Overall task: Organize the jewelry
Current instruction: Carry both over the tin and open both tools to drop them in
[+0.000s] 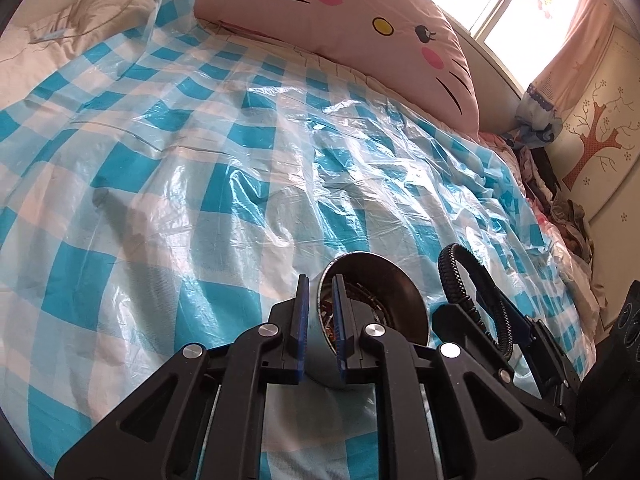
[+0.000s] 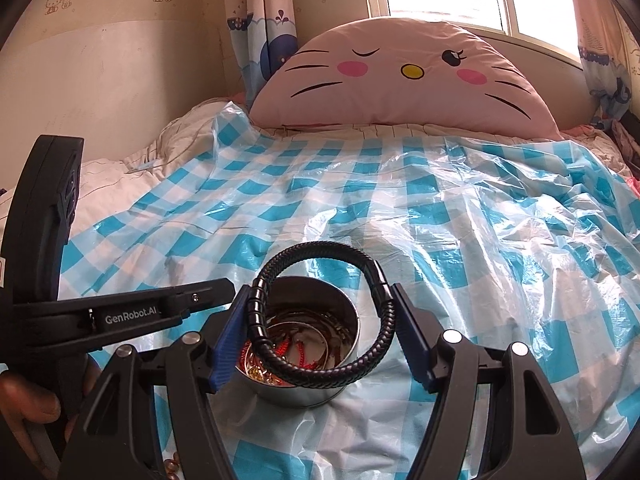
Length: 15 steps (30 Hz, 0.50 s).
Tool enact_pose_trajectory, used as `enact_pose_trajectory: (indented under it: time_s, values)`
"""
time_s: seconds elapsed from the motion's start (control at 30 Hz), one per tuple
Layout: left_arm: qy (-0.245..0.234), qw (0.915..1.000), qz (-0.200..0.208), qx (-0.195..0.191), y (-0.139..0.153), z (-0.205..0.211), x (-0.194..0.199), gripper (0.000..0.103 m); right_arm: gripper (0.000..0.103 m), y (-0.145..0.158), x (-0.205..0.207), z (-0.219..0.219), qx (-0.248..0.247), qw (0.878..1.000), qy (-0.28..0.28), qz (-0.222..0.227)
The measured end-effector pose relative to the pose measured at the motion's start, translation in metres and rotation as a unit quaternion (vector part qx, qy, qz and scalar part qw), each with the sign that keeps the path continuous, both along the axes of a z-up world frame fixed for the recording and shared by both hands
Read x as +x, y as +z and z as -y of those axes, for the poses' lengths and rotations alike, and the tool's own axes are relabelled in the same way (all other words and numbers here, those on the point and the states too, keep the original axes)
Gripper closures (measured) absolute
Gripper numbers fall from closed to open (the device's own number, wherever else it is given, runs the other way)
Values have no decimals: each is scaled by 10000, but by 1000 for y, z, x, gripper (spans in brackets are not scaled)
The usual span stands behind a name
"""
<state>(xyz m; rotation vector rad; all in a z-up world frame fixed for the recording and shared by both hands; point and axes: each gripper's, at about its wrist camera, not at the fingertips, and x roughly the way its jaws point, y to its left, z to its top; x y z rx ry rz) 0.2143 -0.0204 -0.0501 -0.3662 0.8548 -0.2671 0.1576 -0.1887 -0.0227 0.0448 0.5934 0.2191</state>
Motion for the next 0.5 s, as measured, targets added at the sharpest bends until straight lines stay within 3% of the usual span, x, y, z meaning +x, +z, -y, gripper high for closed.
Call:
enact_pose_trajectory:
  time_s: [0.2, 0.5]
  values:
    - [405, 9991, 86, -124, 2, -20, -4, 90, 37, -7, 8, -21, -214, 9993, 317, -58]
    - [284, 9994, 193, -52, 7, -14, -8, 87, 37, -15, 14, -34, -347, 9981, 494, -120]
